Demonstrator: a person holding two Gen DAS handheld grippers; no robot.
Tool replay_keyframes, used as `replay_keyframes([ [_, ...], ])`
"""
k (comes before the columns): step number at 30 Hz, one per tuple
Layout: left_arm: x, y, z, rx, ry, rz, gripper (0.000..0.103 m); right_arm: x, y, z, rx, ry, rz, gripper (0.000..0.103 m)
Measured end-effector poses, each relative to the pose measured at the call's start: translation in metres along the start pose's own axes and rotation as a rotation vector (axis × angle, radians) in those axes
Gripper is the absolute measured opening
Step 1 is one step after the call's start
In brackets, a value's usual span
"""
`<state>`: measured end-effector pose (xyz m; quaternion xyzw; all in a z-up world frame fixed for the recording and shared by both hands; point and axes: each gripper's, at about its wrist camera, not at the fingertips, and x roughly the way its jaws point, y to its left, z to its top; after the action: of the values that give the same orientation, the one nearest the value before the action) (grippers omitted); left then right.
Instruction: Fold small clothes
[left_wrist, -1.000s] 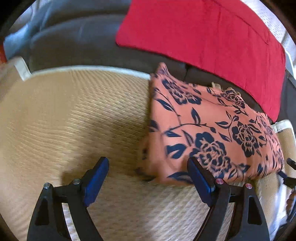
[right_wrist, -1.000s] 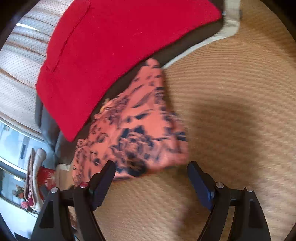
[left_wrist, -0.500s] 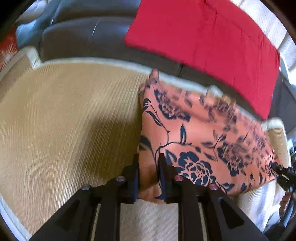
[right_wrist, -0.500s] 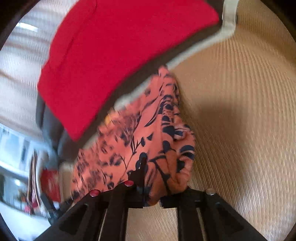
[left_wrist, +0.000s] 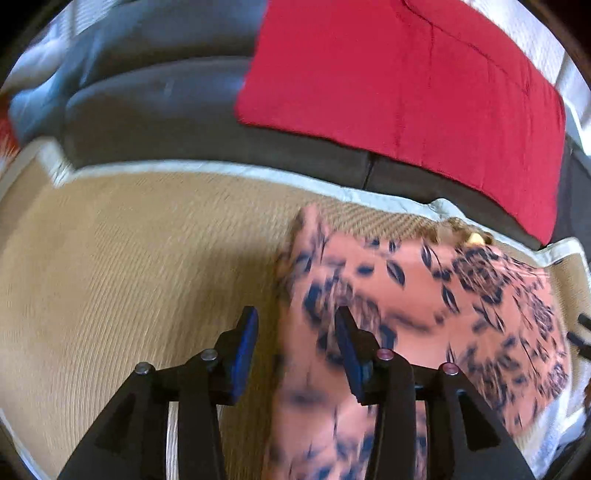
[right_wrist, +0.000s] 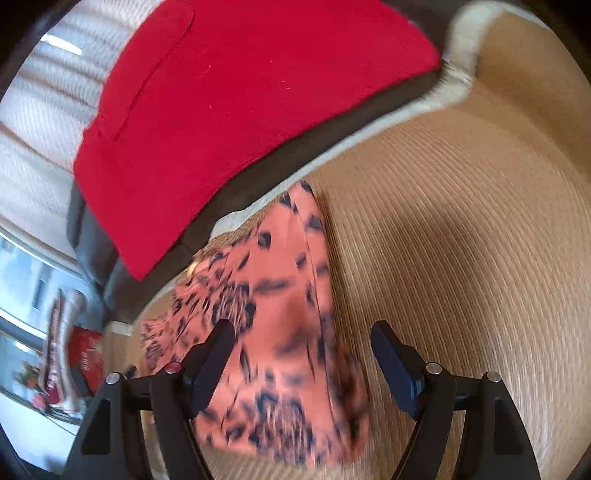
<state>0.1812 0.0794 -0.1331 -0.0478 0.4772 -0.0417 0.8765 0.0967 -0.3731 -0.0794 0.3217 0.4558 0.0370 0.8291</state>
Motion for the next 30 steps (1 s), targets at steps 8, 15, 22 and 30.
replay_keyframes([
  [8,0.041,0.006,0.036,-0.016,0.085,0.037,0.005,0.077,0.031,0.057,-0.153,0.103,-0.107,0.009],
  [15,0.007,0.013,0.031,0.004,-0.059,0.061,0.005,0.048,0.065,0.060,-0.281,-0.038,-0.222,0.007],
  [22,0.007,0.019,0.020,-0.014,-0.016,0.109,0.050,0.063,0.026,0.056,-0.093,-0.019,-0.248,0.012],
  [30,-0.096,-0.015,-0.049,0.077,-0.167,0.055,0.070,-0.010,0.064,-0.027,-0.040,0.014,0.176,0.076],
])
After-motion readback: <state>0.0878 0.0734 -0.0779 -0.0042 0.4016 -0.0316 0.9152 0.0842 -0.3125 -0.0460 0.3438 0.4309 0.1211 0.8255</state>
